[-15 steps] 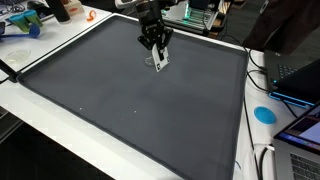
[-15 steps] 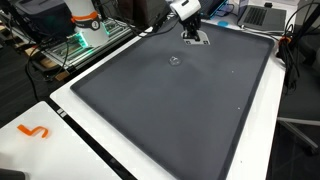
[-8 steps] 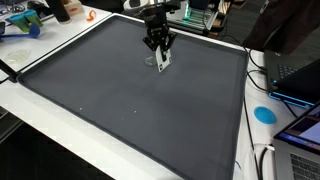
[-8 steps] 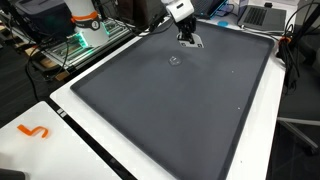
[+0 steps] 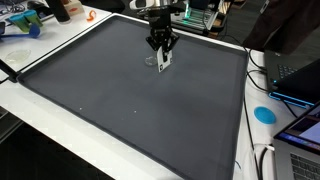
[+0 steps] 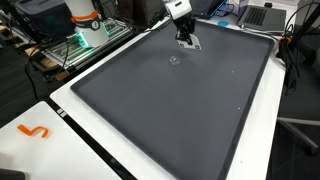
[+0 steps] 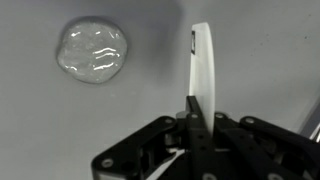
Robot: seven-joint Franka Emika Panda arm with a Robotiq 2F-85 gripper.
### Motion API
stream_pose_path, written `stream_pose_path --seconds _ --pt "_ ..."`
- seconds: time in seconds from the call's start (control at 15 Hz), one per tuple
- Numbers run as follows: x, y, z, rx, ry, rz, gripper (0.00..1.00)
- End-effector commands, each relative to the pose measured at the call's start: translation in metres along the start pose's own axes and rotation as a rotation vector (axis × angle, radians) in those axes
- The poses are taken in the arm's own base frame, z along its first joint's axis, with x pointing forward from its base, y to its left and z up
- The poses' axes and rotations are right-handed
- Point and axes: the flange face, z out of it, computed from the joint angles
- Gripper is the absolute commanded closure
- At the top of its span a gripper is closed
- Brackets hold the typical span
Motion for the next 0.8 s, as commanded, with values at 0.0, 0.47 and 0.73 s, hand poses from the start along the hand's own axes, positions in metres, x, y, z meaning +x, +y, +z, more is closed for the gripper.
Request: stream_pose_path --seconds 0.0,0.47,0.73 --pt "-0.010 -0.003 0.000 -0.053 0.001 0.029 0.99" --pt "-0.008 -0.014 -0.002 -0.118 -0.036 0.055 0.99" --pt "-0.001 -0.024 -0.003 -0.172 -0.041 0.053 0.99"
